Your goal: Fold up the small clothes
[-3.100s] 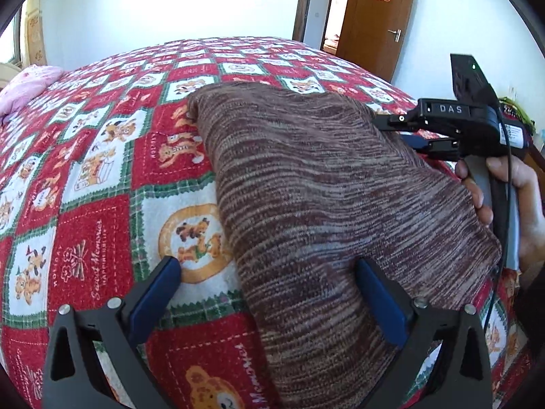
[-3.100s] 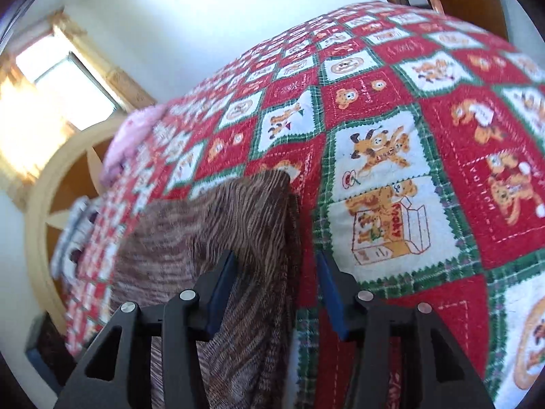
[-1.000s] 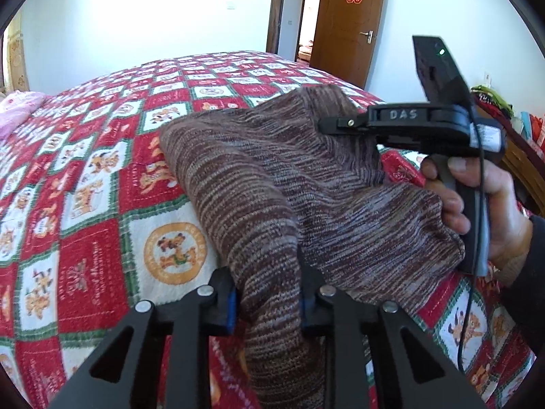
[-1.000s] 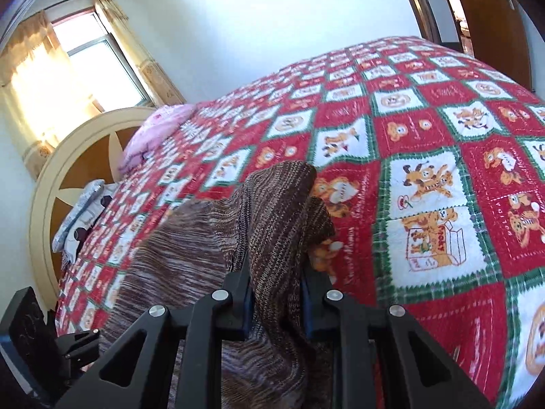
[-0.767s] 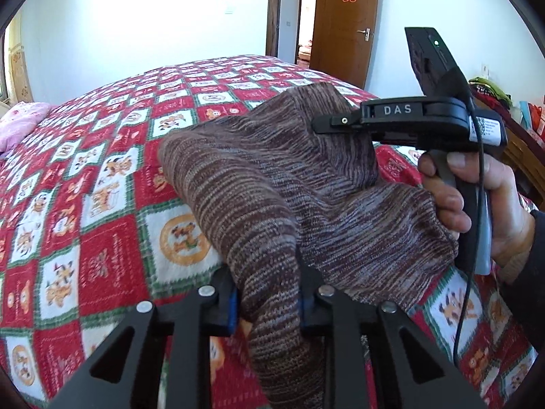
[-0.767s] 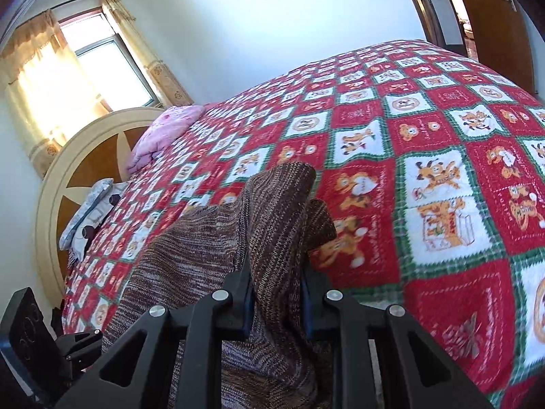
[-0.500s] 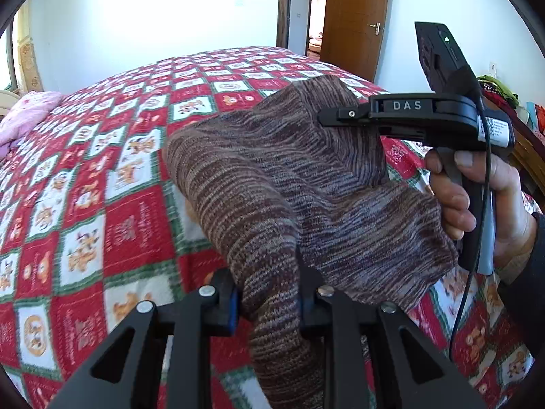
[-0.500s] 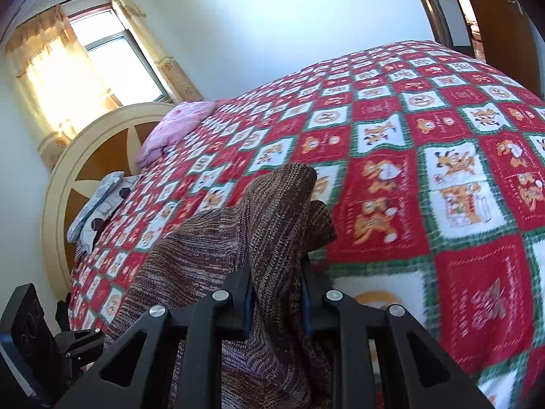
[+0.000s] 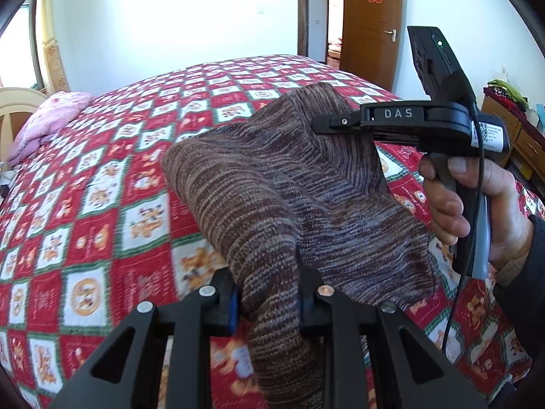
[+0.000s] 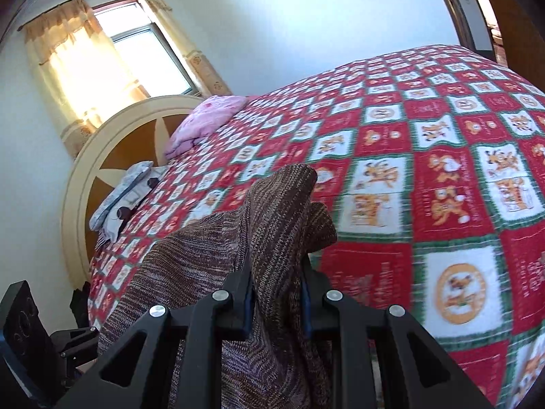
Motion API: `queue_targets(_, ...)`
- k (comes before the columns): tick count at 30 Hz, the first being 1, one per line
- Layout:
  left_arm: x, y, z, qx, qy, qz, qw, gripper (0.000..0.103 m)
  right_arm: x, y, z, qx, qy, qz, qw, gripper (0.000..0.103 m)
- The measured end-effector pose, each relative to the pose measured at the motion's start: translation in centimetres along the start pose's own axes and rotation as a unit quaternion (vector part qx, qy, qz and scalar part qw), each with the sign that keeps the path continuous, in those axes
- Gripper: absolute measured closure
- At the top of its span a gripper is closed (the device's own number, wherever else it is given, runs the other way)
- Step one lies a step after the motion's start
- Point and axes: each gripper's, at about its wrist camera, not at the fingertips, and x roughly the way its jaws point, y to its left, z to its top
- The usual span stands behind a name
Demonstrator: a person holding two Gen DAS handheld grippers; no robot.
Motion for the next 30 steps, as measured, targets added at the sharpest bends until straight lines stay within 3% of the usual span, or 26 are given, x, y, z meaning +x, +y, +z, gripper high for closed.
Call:
queue_targets(16, -5.7, 5.3, -4.0, -0.026, -0.023, 0.048, 0.9983, 0.078, 2.8, 8.8, -1.1, -0.031, 0.015, 0.06, 0.998, 0.081)
queue_targets(30, -8.4, 10.0, -6.6, -0.07, -0.026, 0.089, 0.9932, 0.078, 7.2, 15.0, -1.9, -0.054, 0.044, 0.1, 0.993, 0.081)
